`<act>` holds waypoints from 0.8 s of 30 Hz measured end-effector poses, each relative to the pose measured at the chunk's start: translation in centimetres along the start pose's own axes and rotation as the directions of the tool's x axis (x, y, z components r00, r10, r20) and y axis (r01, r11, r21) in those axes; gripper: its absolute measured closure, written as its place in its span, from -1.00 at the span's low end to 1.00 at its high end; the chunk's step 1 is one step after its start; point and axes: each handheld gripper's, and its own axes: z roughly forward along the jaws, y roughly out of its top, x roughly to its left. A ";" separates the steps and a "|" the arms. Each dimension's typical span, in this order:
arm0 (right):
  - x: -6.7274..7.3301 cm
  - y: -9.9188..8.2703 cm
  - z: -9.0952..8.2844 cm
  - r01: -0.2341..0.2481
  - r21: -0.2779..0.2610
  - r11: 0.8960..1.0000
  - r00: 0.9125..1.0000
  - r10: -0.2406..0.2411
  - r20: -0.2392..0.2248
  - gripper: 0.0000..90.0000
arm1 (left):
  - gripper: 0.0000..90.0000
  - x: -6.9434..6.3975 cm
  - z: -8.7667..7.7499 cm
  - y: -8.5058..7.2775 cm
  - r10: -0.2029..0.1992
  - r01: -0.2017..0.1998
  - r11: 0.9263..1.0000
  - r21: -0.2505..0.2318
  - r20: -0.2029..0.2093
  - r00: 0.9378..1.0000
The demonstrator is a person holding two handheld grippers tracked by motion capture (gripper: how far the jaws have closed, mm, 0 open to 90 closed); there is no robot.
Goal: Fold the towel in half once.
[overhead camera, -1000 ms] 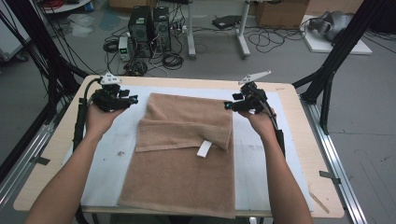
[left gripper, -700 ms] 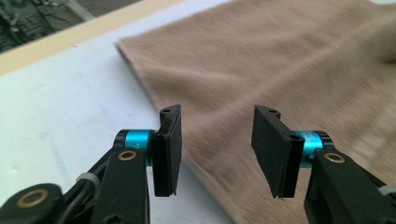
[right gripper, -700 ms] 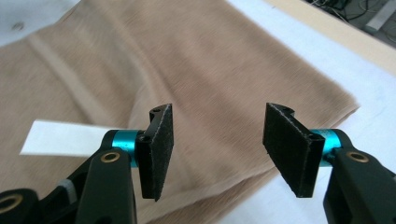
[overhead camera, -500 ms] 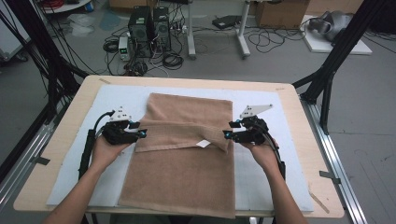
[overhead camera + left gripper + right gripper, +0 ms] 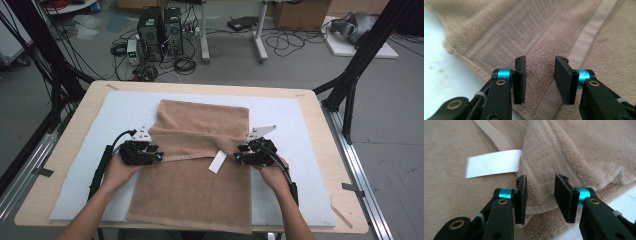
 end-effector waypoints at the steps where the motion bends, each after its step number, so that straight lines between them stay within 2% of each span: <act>1: -0.1 -0.1 0.2 -0.004 0.006 1.000 1.000 0.004 -0.004 0.38 | 0.39 0.1 0.0 0.0 -0.005 0.005 1.000 0.001 0.004 1.000; 3: -0.1 0.0 0.3 -0.007 0.007 1.000 1.000 0.007 -0.012 0.37 | 0.43 0.1 0.0 0.0 -0.007 0.007 1.000 -0.001 0.003 1.000; 6: 0.4 0.3 -0.3 -0.003 -0.026 1.000 1.000 0.003 -0.009 0.27 | 0.45 0.0 0.0 0.0 0.004 -0.004 1.000 0.002 -0.006 1.000; 10: 1.2 0.5 -1.0 0.027 -0.039 0.999 1.000 -0.027 -0.012 0.22 | 0.49 0.1 -0.1 0.1 0.005 -0.005 1.000 0.004 -0.007 1.000; 14: 1.7 0.6 -1.2 0.034 -0.050 0.998 0.999 -0.036 -0.023 0.21 | 0.41 0.1 -0.5 0.2 0.004 -0.005 1.000 -0.025 -0.038 0.999; 17: 1.7 0.5 -0.8 0.036 -0.025 0.999 0.999 -0.036 -0.026 0.20 | 0.39 0.4 -0.7 0.3 -0.021 0.019 0.999 -0.046 -0.040 0.999; 19: 1.6 0.4 -0.2 0.035 0.002 0.999 0.999 -0.034 -0.024 0.21 | 0.39 0.5 -0.4 0.1 -0.026 0.026 0.999 -0.023 -0.032 0.999; 21: 1.5 0.3 0.3 0.040 0.027 0.999 0.999 -0.040 -0.007 0.26 | 0.39 0.4 0.1 0.0 -0.016 0.016 1.000 -0.002 -0.028 0.999; 24: 1.4 0.3 0.7 0.050 0.051 0.997 0.998 -0.052 0.032 0.44 | 0.45 0.3 0.1 0.0 -0.006 0.006 1.000 -0.001 -0.036 0.999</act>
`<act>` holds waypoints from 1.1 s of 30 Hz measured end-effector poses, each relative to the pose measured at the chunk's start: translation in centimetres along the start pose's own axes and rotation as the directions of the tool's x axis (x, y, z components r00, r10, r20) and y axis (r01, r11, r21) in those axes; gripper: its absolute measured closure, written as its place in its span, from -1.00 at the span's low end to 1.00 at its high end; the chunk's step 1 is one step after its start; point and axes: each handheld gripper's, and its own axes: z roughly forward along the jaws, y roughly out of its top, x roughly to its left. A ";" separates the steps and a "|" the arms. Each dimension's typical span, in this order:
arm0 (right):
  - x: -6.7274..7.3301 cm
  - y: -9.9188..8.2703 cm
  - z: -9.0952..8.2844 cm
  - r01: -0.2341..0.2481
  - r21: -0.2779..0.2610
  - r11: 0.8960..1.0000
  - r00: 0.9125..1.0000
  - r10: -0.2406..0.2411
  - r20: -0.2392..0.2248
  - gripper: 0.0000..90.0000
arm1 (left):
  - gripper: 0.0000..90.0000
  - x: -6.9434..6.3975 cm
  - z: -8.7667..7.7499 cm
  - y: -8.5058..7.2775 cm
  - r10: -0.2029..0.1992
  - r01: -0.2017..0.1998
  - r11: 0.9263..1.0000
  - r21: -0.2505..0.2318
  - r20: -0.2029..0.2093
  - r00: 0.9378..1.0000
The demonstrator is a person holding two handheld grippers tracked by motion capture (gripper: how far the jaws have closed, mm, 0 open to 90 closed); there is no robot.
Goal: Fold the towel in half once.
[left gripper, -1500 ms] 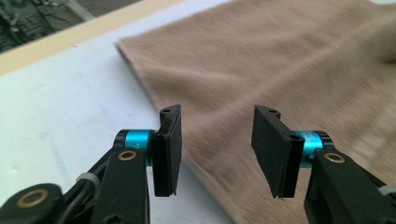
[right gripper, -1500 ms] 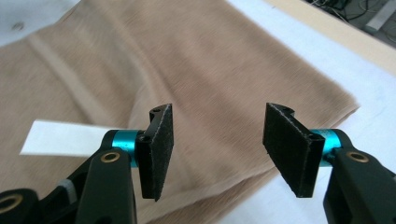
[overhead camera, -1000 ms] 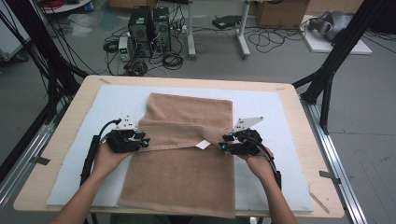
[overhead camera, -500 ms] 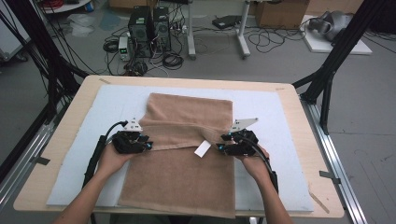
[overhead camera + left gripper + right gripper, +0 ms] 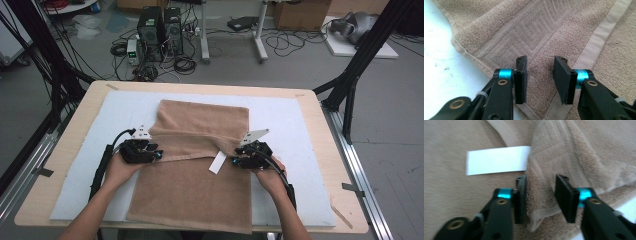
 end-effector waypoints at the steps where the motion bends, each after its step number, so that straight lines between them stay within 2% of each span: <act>1: 0.0 0.0 0.1 -0.001 0.006 1.000 1.000 0.001 0.014 0.51 | 0.47 0.0 0.0 0.0 0.001 -0.001 1.000 0.000 0.001 1.000; 3: -0.4 -0.1 0.3 -0.008 0.012 1.000 1.000 0.007 0.027 0.65 | 0.55 0.0 0.0 0.0 0.001 -0.001 1.000 0.001 0.002 1.000; 6: -1.1 -0.4 0.2 -0.050 -0.007 0.999 0.999 0.050 0.006 0.75 | 0.70 -0.2 0.0 0.1 0.012 -0.012 1.000 0.002 0.000 1.000; 10: -1.2 -0.4 -0.3 -0.063 -0.026 0.998 0.998 0.063 -0.021 0.78 | 0.87 -0.4 -0.1 0.2 0.023 -0.023 1.000 0.003 0.002 1.000; 14: -1.0 -0.3 -1.3 -0.065 -0.062 0.996 0.997 0.063 -0.041 0.79 | 0.91 -0.4 -1.0 0.3 0.013 -0.013 1.000 -0.018 0.014 1.000; 18: -0.3 0.0 -2.6 -0.039 -0.091 0.995 0.998 0.033 -0.061 0.78 | 0.91 -0.7 -3.0 0.5 0.010 -0.008 0.997 -0.082 0.022 1.000; 21: 0.1 0.2 -3.8 -0.024 -0.110 0.994 0.997 0.016 -0.075 0.78 | 0.91 -1.3 -4.7 0.6 0.034 -0.031 0.994 -0.108 0.024 0.999; 24: 0.7 0.3 -5.3 -0.030 -0.146 0.989 0.994 0.014 -0.111 0.78 | 0.92 -2.1 -6.4 0.5 0.064 -0.060 0.989 -0.137 0.023 0.998; 29: 3.1 0.5 -8.0 0.023 -0.169 0.985 0.990 -0.046 -0.133 0.78 | 0.92 -4.0 -9.5 -0.3 0.103 -0.095 0.978 -0.186 0.032 0.994; 32: 4.6 0.5 -10.1 0.039 -0.193 0.980 0.984 -0.072 -0.163 0.78 | 0.92 -5.4 -11.4 -1.0 0.133 -0.121 0.970 -0.210 0.043 0.990; 33: 5.1 0.5 -10.4 0.049 -0.196 0.979 0.982 -0.083 -0.169 0.78 | 0.92 -6.0 -12.2 -1.4 0.153 -0.141 0.966 -0.215 0.042 0.987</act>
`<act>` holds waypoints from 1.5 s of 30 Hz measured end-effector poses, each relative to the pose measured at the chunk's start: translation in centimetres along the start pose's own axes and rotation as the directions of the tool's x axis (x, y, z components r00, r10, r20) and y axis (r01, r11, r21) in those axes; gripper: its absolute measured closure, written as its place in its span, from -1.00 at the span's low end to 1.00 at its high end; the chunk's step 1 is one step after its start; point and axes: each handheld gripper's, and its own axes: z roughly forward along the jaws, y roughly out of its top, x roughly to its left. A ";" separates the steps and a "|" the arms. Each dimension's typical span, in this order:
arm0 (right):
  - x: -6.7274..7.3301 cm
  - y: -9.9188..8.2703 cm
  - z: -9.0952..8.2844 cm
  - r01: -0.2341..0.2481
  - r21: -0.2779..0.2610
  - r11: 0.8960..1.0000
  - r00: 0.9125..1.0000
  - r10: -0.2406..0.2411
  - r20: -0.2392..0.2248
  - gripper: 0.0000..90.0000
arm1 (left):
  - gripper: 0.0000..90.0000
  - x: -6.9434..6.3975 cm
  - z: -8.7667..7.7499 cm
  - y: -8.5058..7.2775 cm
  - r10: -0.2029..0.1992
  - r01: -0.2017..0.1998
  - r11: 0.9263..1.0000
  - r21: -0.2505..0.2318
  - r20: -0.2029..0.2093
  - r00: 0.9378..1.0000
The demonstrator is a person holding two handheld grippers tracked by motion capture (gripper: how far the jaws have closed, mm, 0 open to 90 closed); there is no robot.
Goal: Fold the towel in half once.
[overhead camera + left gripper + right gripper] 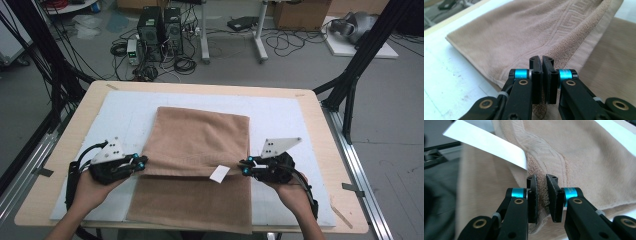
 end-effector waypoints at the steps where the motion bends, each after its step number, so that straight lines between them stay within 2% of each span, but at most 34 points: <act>1: 0.9 0.0 -0.5 0.005 -0.003 1.000 1.000 -0.005 -0.024 0.77 | 0.92 -0.4 -0.5 -0.1 0.003 -0.003 1.000 -0.006 0.006 1.000; 3: 1.8 -0.1 -0.9 0.014 0.000 1.000 0.999 -0.014 -0.053 0.73 | 0.91 -1.3 -1.5 -0.6 0.022 -0.022 1.000 -0.003 0.018 1.000; 5: 2.4 -0.5 -1.2 0.003 0.004 1.000 1.000 -0.003 -0.009 0.48 | 0.80 -1.5 -1.9 -1.2 0.016 -0.017 1.000 0.026 0.014 1.000; 6: 2.3 -0.7 -1.3 -0.008 0.005 1.000 1.000 0.008 -0.011 0.48 | 0.63 -1.4 -1.9 -1.6 0.007 -0.008 0.999 0.038 0.012 1.000; 7: 2.3 -1.0 -1.3 -0.009 0.005 1.000 1.000 0.009 -0.003 0.46 | 0.51 -1.3 -1.8 -1.9 0.002 -0.002 0.999 0.048 0.015 1.000; 8: 2.2 -1.3 -1.1 -0.010 0.008 1.000 1.000 0.010 0.006 0.43 | 0.47 -1.2 -1.7 -2.2 -0.006 0.005 0.999 0.048 0.022 1.000; 13: 2.0 -2.7 1.2 -0.031 0.028 0.999 0.998 0.032 -0.047 0.32 | 0.39 -1.2 0.2 -3.6 -0.029 0.026 0.997 0.067 0.047 0.998; 15: 2.2 -3.1 2.3 -0.018 0.048 0.999 0.998 0.021 -0.061 0.31 | 0.39 -1.5 1.1 -4.3 -0.019 0.015 0.996 0.085 0.050 0.999; 17: 2.4 -3.5 3.3 -0.007 0.081 0.997 0.998 0.011 -0.057 0.30 | 0.39 -1.6 1.9 -4.8 -0.026 0.020 0.996 0.090 0.062 0.998; 21: 2.1 -4.8 5.0 -0.011 0.135 0.991 0.997 0.021 -0.071 0.32 | 0.40 -1.8 3.3 -5.9 -0.030 0.019 0.992 0.127 0.082 0.996; 23: 2.1 -5.5 5.7 -0.020 0.154 0.988 0.997 0.032 -0.072 0.37 | 0.41 -1.9 3.7 -6.3 -0.027 0.014 0.989 0.149 0.089 0.996; 25: 2.2 -5.9 6.2 -0.020 0.173 0.985 0.996 0.034 -0.082 0.45 | 0.44 -2.0 3.9 -6.6 -0.029 0.016 0.990 0.143 0.093 0.995; 27: 2.4 -6.2 6.4 -0.011 0.157 0.988 0.997 0.022 -0.070 0.58 | 0.60 -2.0 3.9 -6.7 -0.025 0.010 0.991 0.135 0.110 0.994; 30: 2.1 -6.4 6.4 -0.013 0.147 0.989 0.997 0.023 -0.068 0.82 | 0.78 -2.3 4.0 -6.7 -0.012 -0.001 0.992 0.124 0.105 0.994; 32: 2.0 -6.3 6.4 -0.011 0.145 0.989 0.997 0.022 -0.073 0.91 | 0.88 -2.4 4.0 -6.6 -0.003 -0.009 0.992 0.124 0.094 0.996; 35: 1.9 -6.1 6.1 0.002 0.142 0.990 0.997 0.009 -0.077 0.94 | 0.93 -2.5 3.7 -6.1 0.002 -0.013 0.993 0.118 0.086 0.996; 39: 1.9 -5.3 4.6 0.000 0.101 0.995 0.996 0.009 -0.090 0.94 | 0.94 -2.9 2.5 -4.7 -0.006 -0.001 0.997 0.072 0.089 0.996; 43: 1.8 -4.2 2.7 0.015 0.074 0.997 0.997 -0.010 -0.070 0.94 | 0.94 -3.8 1.5 -2.7 0.036 -0.041 0.998 0.045 0.101 0.994; 45: 1.7 -3.8 1.6 0.017 0.060 0.998 0.997 -0.012 -0.071 0.93 | 0.94 -4.1 1.2 -2.1 0.041 -0.046 0.998 0.039 0.113 0.993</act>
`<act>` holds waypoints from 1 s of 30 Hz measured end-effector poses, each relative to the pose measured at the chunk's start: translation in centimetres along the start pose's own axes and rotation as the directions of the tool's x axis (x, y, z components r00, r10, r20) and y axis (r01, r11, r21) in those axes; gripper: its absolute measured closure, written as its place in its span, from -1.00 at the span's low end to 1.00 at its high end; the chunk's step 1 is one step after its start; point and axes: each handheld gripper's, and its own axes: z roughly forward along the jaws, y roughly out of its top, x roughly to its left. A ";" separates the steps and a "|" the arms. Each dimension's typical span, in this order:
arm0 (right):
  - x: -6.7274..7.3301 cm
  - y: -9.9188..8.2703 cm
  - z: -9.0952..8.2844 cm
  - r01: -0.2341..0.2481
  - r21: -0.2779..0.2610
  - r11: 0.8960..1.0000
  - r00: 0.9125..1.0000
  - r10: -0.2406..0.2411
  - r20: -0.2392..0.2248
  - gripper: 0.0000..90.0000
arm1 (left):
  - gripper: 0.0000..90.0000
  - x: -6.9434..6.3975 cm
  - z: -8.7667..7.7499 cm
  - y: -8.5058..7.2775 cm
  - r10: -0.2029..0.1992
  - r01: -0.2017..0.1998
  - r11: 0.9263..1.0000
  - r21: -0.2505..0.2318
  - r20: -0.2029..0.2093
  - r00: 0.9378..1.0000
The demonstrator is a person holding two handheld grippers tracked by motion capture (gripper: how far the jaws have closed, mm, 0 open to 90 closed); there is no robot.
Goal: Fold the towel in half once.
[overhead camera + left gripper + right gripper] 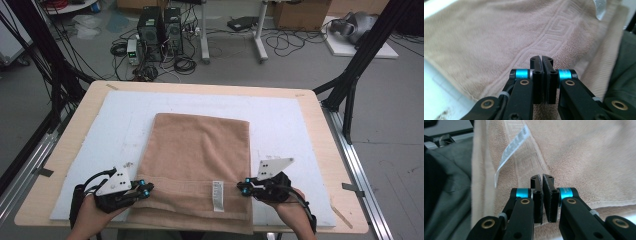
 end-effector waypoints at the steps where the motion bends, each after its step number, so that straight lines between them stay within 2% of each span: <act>1: 0.0 0.0 -0.5 0.002 0.002 1.000 1.000 -0.002 0.004 0.93 | 0.94 -0.1 0.0 0.1 -0.001 0.001 1.000 0.001 0.009 1.000; 3: 0.0 -0.3 -0.8 -0.009 0.004 1.000 1.000 0.009 -0.008 0.93 | 0.94 -0.3 0.3 -0.1 -0.007 0.007 1.000 0.016 0.029 1.000; 4: 0.1 -0.6 -0.8 -0.017 0.018 1.000 1.000 0.017 -0.025 0.93 | 0.93 -0.4 0.7 -0.4 -0.010 0.009 1.000 0.028 0.043 0.999; 6: 0.3 -1.4 -0.3 -0.019 0.045 0.999 0.999 0.020 -0.028 0.90 | 0.92 -0.7 1.4 -1.3 -0.006 0.003 0.998 0.057 0.051 0.999; 7: 0.3 -1.8 0.0 -0.025 0.049 0.998 0.999 0.027 -0.036 0.87 | 0.87 -0.7 1.8 -1.7 -0.012 0.009 0.997 0.071 0.044 0.999; 9: 0.3 -2.5 0.4 -0.042 0.045 0.998 0.998 0.044 -0.041 0.70 | 0.64 -0.4 2.1 -2.5 -0.043 0.041 0.997 0.070 0.039 0.998; 10: 0.2 -2.7 0.4 -0.062 0.033 0.998 0.997 0.063 -0.033 0.63 | 0.59 -0.3 2.1 -2.7 -0.058 0.056 0.996 0.064 0.032 0.998; 12: 0.1 -2.8 0.1 -0.078 0.011 0.997 0.996 0.078 -0.037 0.61 | 0.56 -0.1 2.0 -2.9 -0.059 0.058 0.997 0.059 0.026 0.998; 14: 0.1 -2.6 0.0 -0.071 -0.007 0.997 0.996 0.071 -0.045 0.59 | 0.56 0.1 2.1 -2.9 -0.051 0.050 0.997 0.063 0.015 0.999; 17: 0.4 -2.3 0.5 -0.047 -0.003 0.999 0.997 0.046 -0.055 0.55 | 0.56 0.4 2.3 -3.1 -0.053 0.053 0.996 0.072 0.000 0.999; 21: 0.9 -2.6 1.9 -0.034 0.024 0.999 0.997 0.035 -0.066 0.46 | 0.54 0.7 3.0 -3.9 -0.052 0.053 0.994 0.097 -0.017 0.999; 24: 1.0 -3.0 3.0 -0.033 0.064 0.997 0.998 0.037 -0.060 0.41 | 0.54 1.0 3.1 -4.3 -0.077 0.077 0.994 0.074 -0.005 0.997; 26: 1.1 -3.2 3.6 -0.024 0.090 0.996 0.998 0.029 -0.054 0.41 | 0.53 1.1 3.1 -4.4 -0.077 0.077 0.995 0.070 -0.006 0.997; 30: 1.0 -3.5 3.6 -0.022 0.087 0.996 0.998 0.026 -0.048 0.50 | 0.51 1.1 3.0 -4.3 -0.066 0.067 0.995 0.078 -0.018 0.998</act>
